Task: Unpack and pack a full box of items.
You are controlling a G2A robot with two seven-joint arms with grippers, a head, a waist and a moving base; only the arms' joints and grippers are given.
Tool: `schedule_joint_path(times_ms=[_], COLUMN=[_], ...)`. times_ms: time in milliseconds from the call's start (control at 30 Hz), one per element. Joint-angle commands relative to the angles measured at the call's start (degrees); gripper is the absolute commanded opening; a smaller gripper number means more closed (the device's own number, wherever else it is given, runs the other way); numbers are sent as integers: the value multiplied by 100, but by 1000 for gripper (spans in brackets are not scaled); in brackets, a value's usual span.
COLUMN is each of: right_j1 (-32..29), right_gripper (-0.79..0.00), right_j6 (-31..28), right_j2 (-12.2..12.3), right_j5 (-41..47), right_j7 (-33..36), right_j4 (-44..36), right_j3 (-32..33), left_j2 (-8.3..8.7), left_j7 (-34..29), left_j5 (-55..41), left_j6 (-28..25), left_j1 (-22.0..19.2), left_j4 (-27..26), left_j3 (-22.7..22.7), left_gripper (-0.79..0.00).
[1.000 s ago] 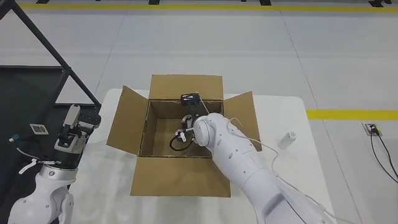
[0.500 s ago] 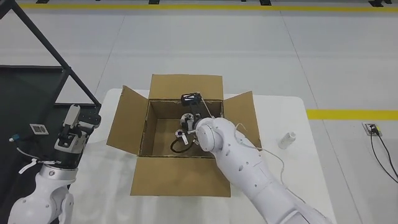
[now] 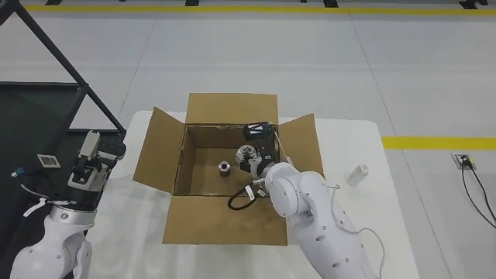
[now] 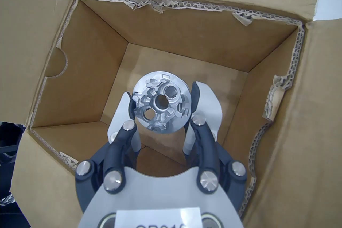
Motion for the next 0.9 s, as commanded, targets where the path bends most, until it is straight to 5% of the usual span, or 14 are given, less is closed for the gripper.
schedule_joint_path(times_ms=[0, 533, 867], right_j1=[6, 10, -1134], right_gripper=[-785, -785, -785], right_j6=[-2, -358, -1186], right_j2=[-2, -17, 265], right_j5=[5, 249, 809], right_j7=[-12, -88, 402], right_j4=[15, -133, -2186], right_j3=[-3, -51, 1170], left_j2=[0, 0, 0], left_j7=[0, 0, 0], left_j5=[0, 0, 0], left_j6=[0, 0, 0], left_j1=[0, 0, 0], left_j4=[0, 0, 0], left_j3=[0, 0, 0], left_gripper=[0, 0, 0])
